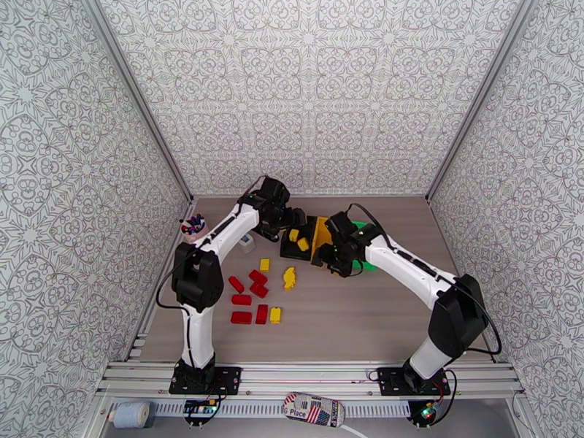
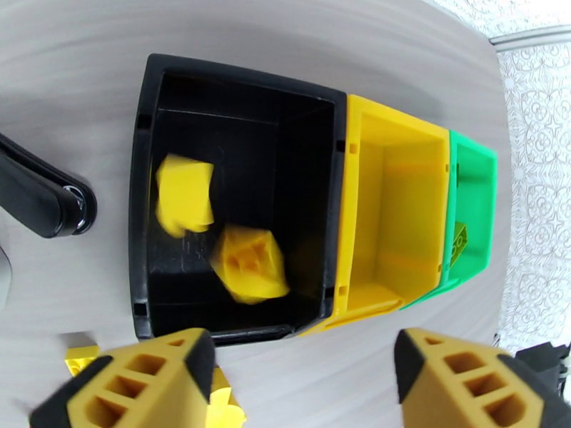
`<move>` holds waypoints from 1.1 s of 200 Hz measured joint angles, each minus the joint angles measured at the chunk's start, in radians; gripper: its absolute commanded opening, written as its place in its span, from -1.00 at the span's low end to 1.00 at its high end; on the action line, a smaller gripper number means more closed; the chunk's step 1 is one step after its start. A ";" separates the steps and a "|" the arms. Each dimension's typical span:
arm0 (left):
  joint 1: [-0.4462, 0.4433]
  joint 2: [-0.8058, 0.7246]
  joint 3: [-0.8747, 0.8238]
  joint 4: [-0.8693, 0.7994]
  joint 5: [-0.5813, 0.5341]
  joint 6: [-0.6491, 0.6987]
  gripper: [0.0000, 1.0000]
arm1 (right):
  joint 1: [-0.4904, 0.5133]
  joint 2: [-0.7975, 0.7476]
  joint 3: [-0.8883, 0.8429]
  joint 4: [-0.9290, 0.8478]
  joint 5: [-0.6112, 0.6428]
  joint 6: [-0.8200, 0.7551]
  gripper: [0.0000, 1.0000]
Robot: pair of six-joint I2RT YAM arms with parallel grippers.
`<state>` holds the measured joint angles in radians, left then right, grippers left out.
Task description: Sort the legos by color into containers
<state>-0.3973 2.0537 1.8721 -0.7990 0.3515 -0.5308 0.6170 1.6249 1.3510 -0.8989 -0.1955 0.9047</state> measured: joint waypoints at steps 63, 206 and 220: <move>-0.008 -0.158 -0.160 -0.015 -0.039 0.004 0.57 | 0.000 -0.045 -0.104 0.108 -0.113 -0.040 0.28; -0.290 -0.748 -0.906 -0.117 -0.257 -0.164 0.49 | 0.144 0.097 -0.097 0.163 -0.179 -0.100 0.23; -0.337 -0.755 -0.949 -0.117 -0.264 -0.202 0.44 | 0.148 0.097 -0.137 0.177 -0.183 -0.097 0.20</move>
<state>-0.7345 1.2991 0.9230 -0.9161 0.0872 -0.7326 0.7650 1.7214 1.2140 -0.7216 -0.3786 0.8082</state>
